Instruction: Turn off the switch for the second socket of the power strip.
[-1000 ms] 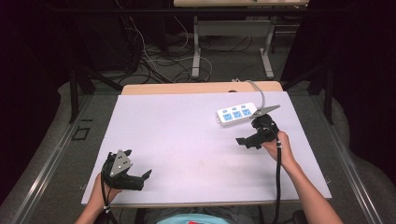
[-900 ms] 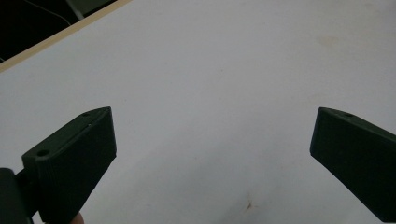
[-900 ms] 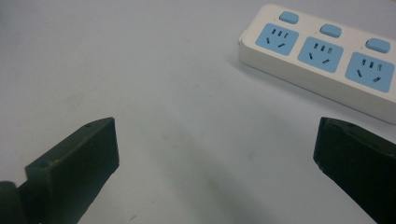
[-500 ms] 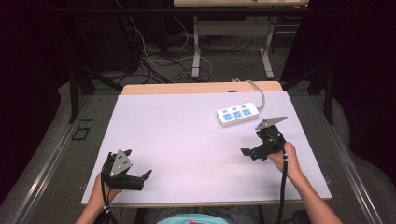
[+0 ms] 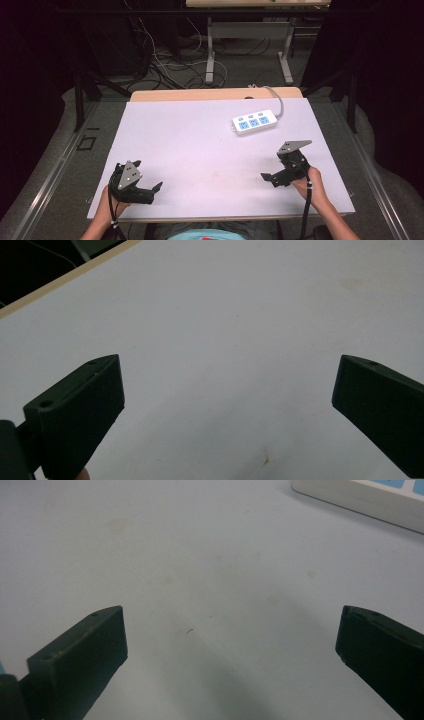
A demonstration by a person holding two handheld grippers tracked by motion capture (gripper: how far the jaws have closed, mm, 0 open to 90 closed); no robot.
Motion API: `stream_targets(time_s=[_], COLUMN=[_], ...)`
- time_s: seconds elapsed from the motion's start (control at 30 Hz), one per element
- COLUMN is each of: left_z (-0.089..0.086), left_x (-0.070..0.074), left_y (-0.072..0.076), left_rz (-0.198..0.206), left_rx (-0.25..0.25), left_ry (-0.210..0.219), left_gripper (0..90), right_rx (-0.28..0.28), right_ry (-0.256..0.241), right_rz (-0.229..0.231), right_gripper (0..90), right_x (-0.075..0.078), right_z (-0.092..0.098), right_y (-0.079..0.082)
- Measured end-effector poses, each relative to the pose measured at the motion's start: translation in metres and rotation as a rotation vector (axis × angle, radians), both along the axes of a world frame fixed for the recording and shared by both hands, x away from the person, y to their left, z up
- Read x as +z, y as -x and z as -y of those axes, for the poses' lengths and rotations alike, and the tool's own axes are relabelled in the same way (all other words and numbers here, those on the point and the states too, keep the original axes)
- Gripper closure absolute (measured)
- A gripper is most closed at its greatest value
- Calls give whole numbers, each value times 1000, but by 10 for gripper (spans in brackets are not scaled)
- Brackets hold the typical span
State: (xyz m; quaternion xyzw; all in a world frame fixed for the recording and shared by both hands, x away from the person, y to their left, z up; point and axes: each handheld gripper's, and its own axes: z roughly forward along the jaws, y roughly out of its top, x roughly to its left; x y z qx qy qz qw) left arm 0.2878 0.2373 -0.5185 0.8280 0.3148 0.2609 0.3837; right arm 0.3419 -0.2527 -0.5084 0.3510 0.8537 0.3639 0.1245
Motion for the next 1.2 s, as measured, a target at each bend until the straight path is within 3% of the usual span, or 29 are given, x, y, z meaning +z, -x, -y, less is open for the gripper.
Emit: stream_targets(time_s=[0.33,0.43,0.57,0.63,0.87,0.9,1.2], left_z=[0,0,0,0,1,1,1], left_x=[0,0,0,0,-1,-1,-1], left_y=[0,0,0,0,-1,-1,0], left_rz=[1,0,3,2,-1,-3,-5], left_rx=[0,1,-1,0,0,-1,-2], left_ry=[-1,-1,-4,-2,-1,-1,4], left_gripper=[1,1,1,1,1,1,0], right_rx=[6,-3,-1,-5,-14,-9,-18], right_ry=[19,5,30,24,37,27,40], right_rz=[4,29,10,28,14,34,24], right_gripper=[0,0,0,0,0,0,0], right_x=[-4,-8,-8,-9,-10,-12,-14], right_z=[4,5,7,7,10,10,12], right_y=[18,22,28,31,39,39,47])
